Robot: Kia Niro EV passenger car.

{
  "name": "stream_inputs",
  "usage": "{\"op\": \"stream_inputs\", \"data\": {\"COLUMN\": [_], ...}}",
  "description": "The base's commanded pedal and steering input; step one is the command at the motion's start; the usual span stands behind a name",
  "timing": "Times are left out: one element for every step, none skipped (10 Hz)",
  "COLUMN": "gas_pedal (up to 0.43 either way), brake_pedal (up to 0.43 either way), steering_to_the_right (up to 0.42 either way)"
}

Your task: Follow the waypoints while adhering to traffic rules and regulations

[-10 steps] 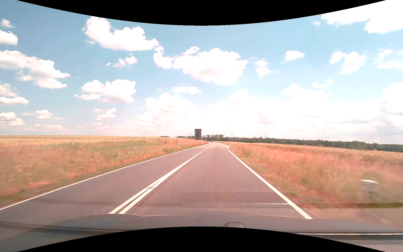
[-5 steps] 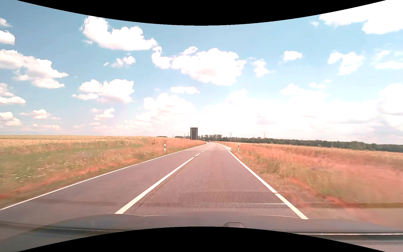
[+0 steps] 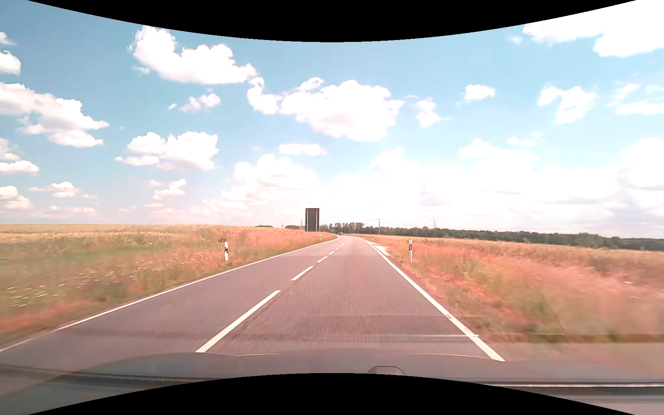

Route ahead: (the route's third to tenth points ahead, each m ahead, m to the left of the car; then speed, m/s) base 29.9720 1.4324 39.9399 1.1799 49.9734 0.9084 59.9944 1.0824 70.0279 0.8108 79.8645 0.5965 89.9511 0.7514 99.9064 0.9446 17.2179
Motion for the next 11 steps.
{"op": "stream_inputs", "data": {"gas_pedal": [0.197, 0.197, 0.197, 0.197, 0.197, 0.197, 0.197, 0.197, 0.197, 0.197, 0.197], "brake_pedal": [0.000, 0.000, 0.000, 0.000, 0.000, 0.000, 0.000, 0.000, 0.000, 0.000, 0.000], "steering_to_the_right": [0.002, 0.002, 0.001, 0.002, 0.001, 0.001, 0.001, 0.001, 0.001, 0.000, 0.000]}}
